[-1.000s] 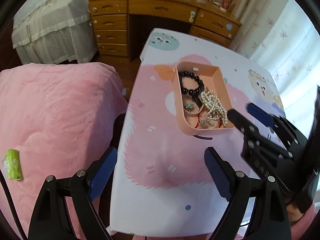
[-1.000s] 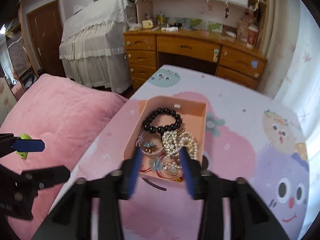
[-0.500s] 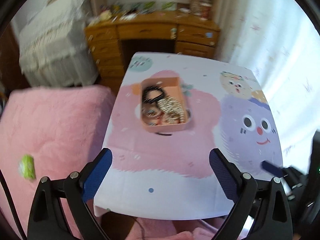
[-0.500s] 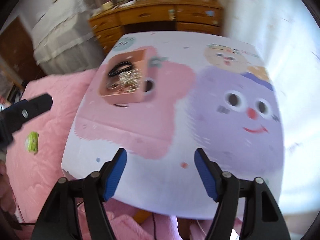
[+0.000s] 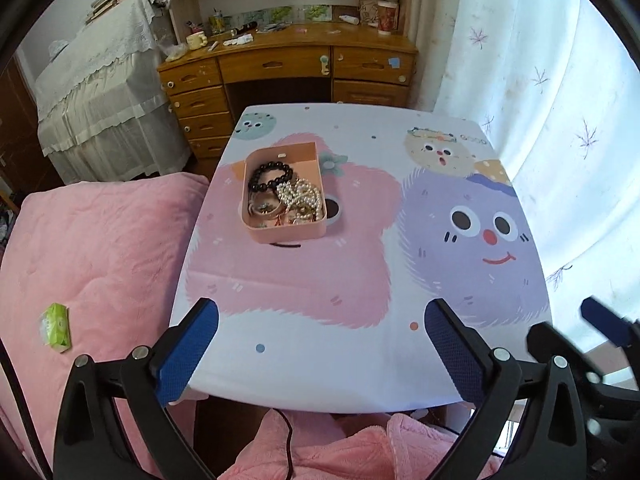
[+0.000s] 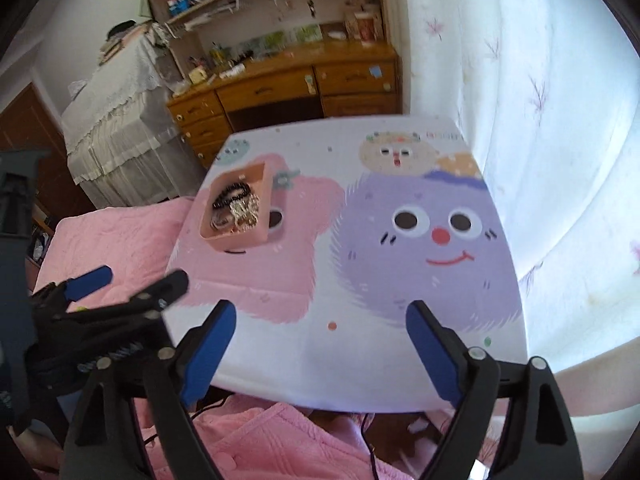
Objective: Organize jewelry
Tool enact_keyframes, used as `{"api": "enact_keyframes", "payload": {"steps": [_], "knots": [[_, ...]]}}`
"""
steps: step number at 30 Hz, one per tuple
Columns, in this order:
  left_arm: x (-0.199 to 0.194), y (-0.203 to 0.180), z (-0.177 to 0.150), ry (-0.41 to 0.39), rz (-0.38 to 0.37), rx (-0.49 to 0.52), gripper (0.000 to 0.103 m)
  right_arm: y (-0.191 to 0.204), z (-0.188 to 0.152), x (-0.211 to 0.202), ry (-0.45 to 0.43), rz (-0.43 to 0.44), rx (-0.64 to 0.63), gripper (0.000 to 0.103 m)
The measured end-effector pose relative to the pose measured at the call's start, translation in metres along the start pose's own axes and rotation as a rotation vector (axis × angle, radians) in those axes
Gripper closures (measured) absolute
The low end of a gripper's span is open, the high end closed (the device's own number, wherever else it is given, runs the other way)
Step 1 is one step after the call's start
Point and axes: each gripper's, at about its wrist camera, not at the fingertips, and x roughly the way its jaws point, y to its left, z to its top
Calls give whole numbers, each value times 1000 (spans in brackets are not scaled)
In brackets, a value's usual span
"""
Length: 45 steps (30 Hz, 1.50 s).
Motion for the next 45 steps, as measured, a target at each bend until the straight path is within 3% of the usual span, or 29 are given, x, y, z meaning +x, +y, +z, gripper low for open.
{"api": "enact_keyframes", "payload": {"steps": [5,14,45], "knots": [[-7,5,-5,-23,56,-4,1,9,4,0,-12,4,-34,6],[-12,16,-6,-49,82,-27,1,14,5,2,-15,20,-50,4],[-7,7,2,-36,83,-12,1,1,8,9,-2,21,-30,2]]}}
